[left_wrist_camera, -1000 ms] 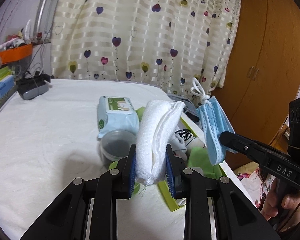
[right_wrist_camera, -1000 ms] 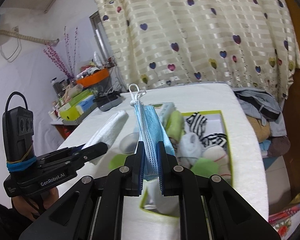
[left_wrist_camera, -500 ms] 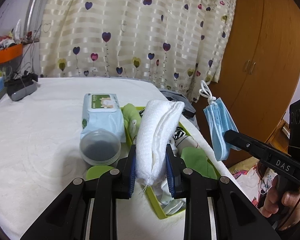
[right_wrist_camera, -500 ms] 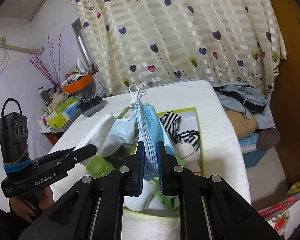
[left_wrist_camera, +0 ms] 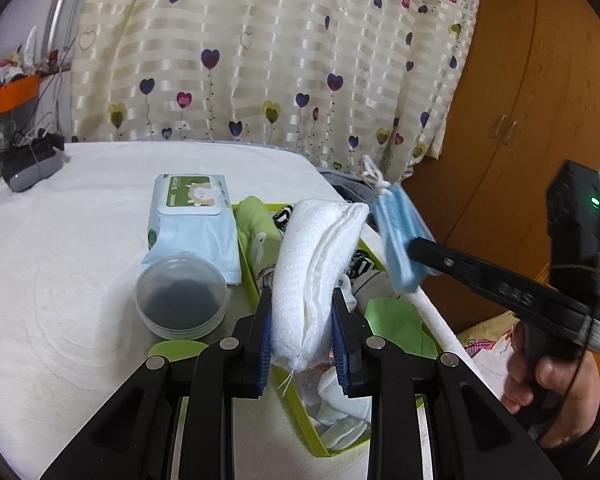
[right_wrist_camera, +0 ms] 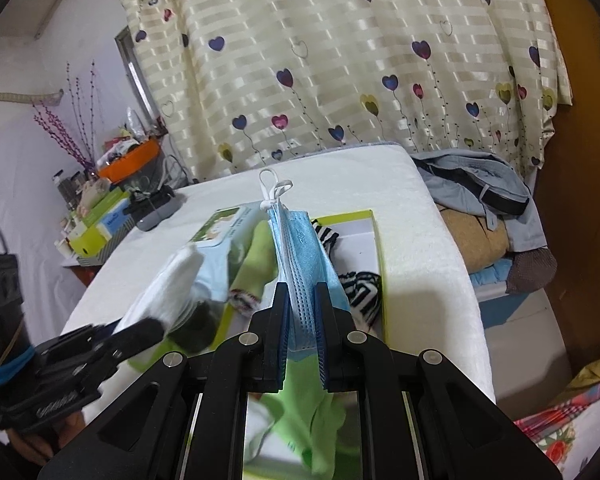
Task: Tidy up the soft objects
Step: 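Carry the white towel and blue mask over the green box with both tools, then lower both items into the box and open both tools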
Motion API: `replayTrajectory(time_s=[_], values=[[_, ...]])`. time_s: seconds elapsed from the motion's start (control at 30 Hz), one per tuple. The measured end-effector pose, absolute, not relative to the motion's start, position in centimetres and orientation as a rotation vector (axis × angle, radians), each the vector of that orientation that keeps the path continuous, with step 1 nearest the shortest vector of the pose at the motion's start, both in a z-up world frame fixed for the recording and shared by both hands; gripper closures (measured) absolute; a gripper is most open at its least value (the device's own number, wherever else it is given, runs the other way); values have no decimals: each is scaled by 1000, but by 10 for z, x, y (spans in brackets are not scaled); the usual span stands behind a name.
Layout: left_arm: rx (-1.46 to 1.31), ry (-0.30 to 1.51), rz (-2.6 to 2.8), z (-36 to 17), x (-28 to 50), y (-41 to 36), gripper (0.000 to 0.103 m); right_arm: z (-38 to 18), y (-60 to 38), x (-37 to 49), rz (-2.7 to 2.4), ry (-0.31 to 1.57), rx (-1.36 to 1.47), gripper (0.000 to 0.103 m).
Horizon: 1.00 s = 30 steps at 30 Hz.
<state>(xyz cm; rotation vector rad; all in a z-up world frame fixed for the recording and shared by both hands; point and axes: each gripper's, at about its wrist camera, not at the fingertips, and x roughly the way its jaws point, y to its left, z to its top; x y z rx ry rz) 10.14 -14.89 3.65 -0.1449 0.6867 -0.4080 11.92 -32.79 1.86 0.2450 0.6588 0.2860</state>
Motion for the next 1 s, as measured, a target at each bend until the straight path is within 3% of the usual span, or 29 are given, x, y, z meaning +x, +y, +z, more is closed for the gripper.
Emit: replayTrajectory(time_s=[0.33, 0.43, 0.5, 0.53, 0.57, 0.87, 1.0], values=[[-152, 717, -399, 28, 119, -152, 79, -6, -320, 175, 270, 765, 223, 89], [-146, 729, -404, 26, 124, -155, 79, -14, -319, 181, 260, 801, 210, 80], [-141, 735, -405, 24, 126, -158, 79, -12, -321, 176, 262, 781, 209, 67], [-138, 739, -407, 24, 127, -159, 79, -10, -323, 172, 268, 766, 217, 56], [-134, 742, -409, 23, 129, -161, 79, -7, -326, 168, 269, 752, 226, 54], [-95, 768, -440, 12, 141, -183, 78, 4, -335, 146, 277, 715, 251, 54], [-81, 792, -450, 6, 146, -188, 72, 3, -335, 142, 280, 717, 249, 54]])
